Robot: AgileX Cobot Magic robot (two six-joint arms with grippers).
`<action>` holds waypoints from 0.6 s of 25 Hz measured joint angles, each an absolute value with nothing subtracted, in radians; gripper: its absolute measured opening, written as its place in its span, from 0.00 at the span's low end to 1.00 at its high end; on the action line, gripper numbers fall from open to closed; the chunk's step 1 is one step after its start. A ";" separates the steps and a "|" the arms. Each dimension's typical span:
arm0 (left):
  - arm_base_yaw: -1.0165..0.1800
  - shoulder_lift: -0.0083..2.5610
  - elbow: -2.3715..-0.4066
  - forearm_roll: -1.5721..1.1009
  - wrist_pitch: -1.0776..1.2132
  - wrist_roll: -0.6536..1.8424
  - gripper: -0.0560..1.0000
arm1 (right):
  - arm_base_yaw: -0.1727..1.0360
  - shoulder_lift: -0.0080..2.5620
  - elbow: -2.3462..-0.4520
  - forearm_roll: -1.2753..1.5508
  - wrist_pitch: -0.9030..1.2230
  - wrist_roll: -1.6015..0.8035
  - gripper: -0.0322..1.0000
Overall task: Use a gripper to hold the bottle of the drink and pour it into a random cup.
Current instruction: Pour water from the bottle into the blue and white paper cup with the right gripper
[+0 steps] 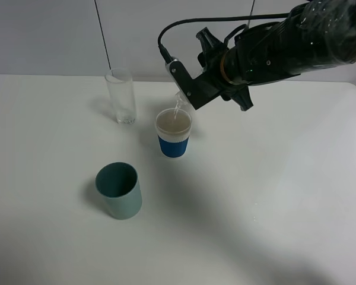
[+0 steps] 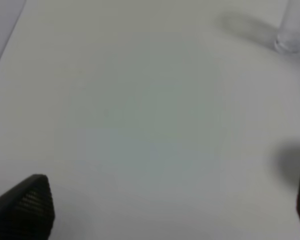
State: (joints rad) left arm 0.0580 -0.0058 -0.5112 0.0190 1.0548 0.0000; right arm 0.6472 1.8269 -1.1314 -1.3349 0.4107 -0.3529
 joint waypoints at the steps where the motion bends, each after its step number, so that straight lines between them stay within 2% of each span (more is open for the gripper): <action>1: 0.058 -0.006 -0.511 0.019 1.055 0.000 0.98 | 0.647 1.827 -1.131 -1.335 0.413 -0.359 0.56; 15: 0.058 -0.006 -0.511 0.019 1.055 0.000 0.98 | 0.647 1.827 -1.131 -1.335 0.418 -0.377 0.56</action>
State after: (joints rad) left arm 0.0580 -0.0058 -0.5112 0.0190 1.0548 0.0000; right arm 0.6472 1.8269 -1.1314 -1.3349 0.4184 -0.3766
